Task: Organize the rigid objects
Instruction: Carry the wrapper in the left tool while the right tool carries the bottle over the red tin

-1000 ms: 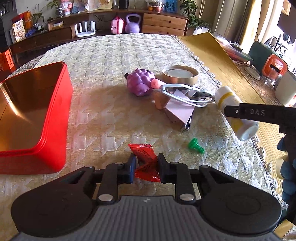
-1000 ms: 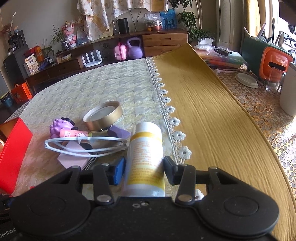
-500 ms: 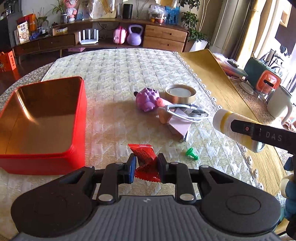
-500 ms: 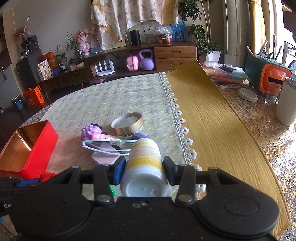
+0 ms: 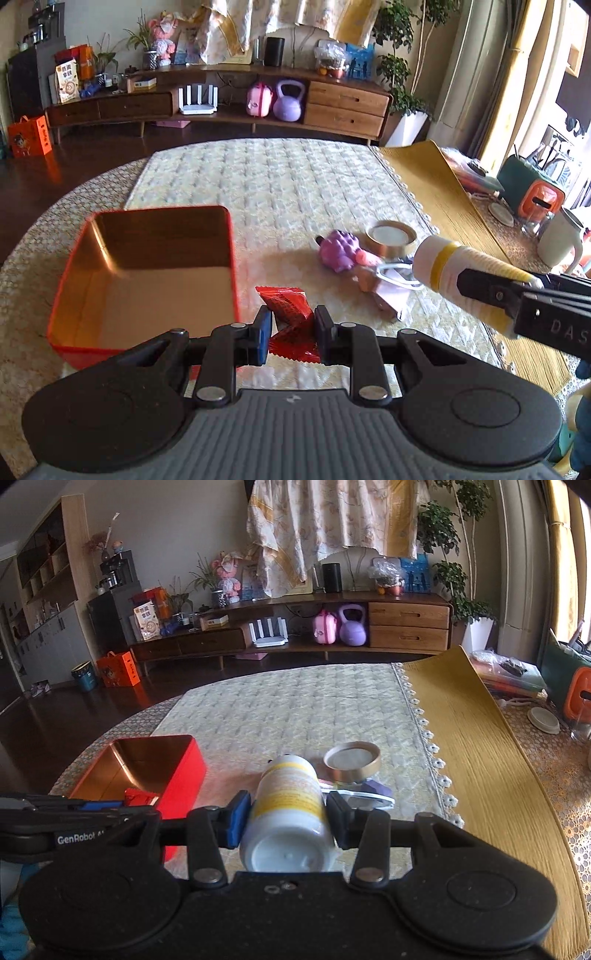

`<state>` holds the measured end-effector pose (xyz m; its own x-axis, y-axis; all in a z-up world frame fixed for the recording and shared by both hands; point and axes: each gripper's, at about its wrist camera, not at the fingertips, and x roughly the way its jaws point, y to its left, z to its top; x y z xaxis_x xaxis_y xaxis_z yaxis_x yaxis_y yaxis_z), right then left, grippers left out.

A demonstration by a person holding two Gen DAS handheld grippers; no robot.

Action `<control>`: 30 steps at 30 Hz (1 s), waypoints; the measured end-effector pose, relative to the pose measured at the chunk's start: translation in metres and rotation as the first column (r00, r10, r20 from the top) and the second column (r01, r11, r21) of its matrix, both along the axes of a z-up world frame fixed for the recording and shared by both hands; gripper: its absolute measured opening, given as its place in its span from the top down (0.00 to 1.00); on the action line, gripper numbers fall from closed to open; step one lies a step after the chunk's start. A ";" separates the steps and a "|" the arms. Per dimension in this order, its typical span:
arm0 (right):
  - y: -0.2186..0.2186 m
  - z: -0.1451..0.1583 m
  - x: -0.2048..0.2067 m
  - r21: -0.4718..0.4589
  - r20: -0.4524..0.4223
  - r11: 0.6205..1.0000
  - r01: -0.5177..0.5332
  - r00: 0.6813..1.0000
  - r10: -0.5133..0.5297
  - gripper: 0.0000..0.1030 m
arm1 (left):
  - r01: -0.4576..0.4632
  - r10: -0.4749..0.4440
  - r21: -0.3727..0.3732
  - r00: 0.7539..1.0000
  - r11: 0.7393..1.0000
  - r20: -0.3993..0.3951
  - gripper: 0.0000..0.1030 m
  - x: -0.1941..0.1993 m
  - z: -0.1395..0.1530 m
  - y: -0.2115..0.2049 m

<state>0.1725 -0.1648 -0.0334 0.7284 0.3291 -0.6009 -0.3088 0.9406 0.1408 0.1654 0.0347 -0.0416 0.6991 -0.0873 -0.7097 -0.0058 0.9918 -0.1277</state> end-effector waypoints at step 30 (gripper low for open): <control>0.191 -0.037 0.050 -0.190 0.021 0.927 -0.324 0.943 0.333 0.57 | -0.156 0.167 0.095 0.978 0.983 -0.127 0.76 0.114 -0.047 0.150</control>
<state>0.2223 0.0259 -0.0703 0.6297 0.4442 -0.6373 -0.6072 0.7931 -0.0471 0.2794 0.1849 -0.0888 0.5973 0.0831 -0.7977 -0.1779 0.9836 -0.0308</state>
